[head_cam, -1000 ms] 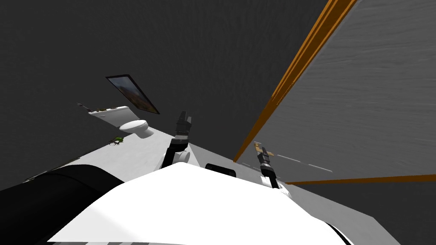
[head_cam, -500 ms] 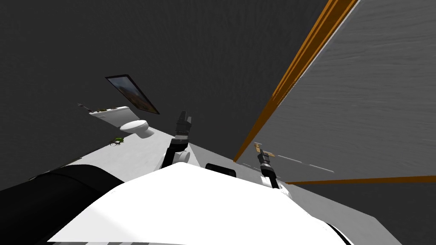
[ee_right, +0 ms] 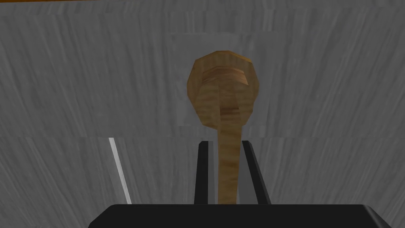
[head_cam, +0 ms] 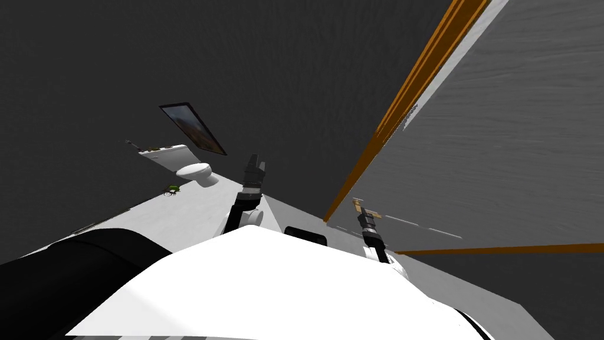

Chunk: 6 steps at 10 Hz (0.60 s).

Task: Pull the door open

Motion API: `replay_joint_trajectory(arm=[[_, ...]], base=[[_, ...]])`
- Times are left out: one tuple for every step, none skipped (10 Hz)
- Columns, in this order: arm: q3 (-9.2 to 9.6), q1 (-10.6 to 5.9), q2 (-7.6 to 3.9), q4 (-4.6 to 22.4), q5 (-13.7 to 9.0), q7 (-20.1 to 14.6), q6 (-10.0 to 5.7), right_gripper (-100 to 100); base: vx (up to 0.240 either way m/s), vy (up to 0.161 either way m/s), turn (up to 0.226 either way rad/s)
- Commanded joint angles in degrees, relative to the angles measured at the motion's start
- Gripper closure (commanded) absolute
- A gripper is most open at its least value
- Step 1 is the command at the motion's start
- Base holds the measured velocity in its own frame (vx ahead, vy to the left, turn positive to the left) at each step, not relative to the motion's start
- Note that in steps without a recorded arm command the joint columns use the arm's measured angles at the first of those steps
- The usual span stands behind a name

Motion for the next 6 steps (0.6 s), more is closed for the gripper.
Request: replay_joint_trajectory(arm=[[0.42,1.54,0.12,-2.0,0.3,-0.4,0.44,100],[1.26,2.28,-0.62,-2.0,1.0,-1.6,-0.74,100],[1.83,2.79,-1.12,-2.1,1.4,-2.4,-1.54,100],[1.83,2.79,-1.12,-2.1,1.4,-2.4,-1.54,100],[2.63,3.49,-1.82,-2.1,2.1,-3.5,-2.66,100],[3.07,3.89,-2.22,-2.1,2.4,-4.2,-3.29,100]], base=[[-0.136,-0.044,0.038],[-0.156,-0.064,0.104],[-0.197,-0.071,0.159],[-0.142,-0.029,0.038],[-0.15,-0.028,0.072],[-0.199,-0.086,0.119]])
